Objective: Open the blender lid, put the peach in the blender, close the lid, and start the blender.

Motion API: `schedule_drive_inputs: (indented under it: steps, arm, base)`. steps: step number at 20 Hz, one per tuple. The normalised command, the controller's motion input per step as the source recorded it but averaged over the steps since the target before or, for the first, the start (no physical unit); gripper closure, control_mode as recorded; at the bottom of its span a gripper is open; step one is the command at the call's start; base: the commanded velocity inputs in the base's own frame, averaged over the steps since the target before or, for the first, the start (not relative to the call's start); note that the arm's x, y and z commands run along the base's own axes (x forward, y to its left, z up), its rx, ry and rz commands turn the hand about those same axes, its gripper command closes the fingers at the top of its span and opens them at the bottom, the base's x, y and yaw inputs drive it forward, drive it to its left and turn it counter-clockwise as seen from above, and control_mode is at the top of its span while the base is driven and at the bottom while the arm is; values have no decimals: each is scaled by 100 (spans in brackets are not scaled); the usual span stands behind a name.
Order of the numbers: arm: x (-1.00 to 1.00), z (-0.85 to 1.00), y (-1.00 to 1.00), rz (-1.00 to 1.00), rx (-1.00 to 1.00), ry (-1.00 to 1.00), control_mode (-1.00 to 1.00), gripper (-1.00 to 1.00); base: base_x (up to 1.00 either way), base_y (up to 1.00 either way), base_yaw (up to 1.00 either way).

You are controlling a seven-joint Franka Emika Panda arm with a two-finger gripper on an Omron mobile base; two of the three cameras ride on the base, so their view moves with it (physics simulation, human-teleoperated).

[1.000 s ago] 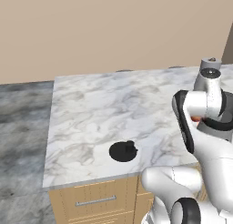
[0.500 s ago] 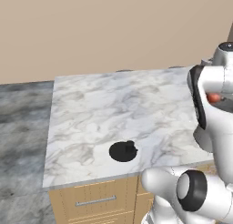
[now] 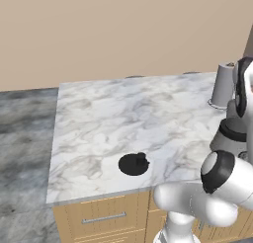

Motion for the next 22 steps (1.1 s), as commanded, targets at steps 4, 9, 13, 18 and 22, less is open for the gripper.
schedule_drive_inputs:
  steps: [4,9,13,18,22]
  arm:
    - [29,-24,-44,0,9,1,-100,100]
    - [37,-57,-11,2,0,6,-100,100]
    - [36,-68,0,2,0,5,-100,100]
    - [25,-48,0,2,0,3,-100,100]
    - [4,-42,0,4,0,1,-100,100]
  base:
    - [0,0,0]
    - [0,0,0]
    - [0,0,0]
    - [0,0,0]
    - [0,0,0]
